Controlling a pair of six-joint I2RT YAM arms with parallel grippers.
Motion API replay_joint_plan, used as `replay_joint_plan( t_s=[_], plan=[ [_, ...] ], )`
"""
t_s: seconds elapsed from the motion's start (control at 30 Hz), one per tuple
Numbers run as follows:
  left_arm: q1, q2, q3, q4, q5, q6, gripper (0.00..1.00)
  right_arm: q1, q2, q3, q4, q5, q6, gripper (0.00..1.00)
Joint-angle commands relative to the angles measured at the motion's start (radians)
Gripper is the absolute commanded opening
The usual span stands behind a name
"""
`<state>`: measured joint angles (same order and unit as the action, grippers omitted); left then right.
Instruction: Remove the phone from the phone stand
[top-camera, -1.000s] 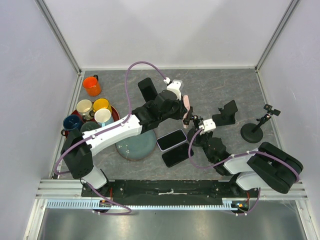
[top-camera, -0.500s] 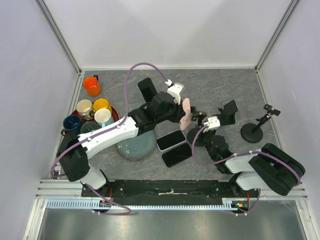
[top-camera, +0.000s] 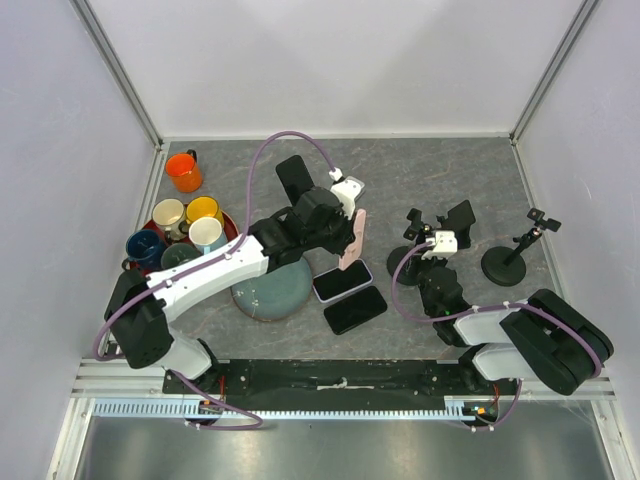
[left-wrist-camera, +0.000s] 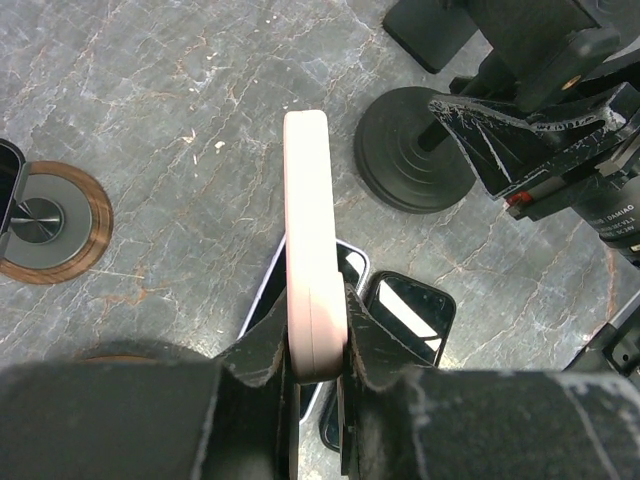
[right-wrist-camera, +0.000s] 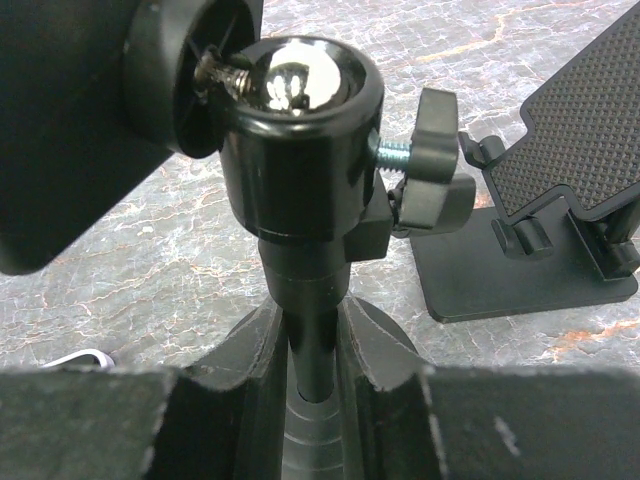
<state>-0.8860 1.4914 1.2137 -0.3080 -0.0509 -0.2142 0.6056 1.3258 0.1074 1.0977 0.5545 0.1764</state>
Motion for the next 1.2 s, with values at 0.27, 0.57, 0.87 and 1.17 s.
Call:
replay_joint_plan(
  t_s=[0.27,0.57,0.87,1.17],
  plan=[
    [0.012,-0.128,0.035,-0.089,-0.257,-0.106,0.02,-0.001,-0.002,0.017,-0.005,-0.076,-0.015,0.0],
    [0.05,-0.286,-0.1,-0.186,-0.339,-0.189,0.02,-0.001,0.094,0.196,-0.013,-0.13,-0.124,0.0],
    [0.051,-0.457,-0.229,-0.204,-0.328,-0.206,0.02,-0.096,0.383,0.512,0.073,-0.202,-0.164,0.0],
    [0.051,-0.53,-0.264,-0.187,-0.322,-0.214,0.02,-0.173,0.667,0.81,-0.021,-0.268,-0.18,0.0]
  ],
)
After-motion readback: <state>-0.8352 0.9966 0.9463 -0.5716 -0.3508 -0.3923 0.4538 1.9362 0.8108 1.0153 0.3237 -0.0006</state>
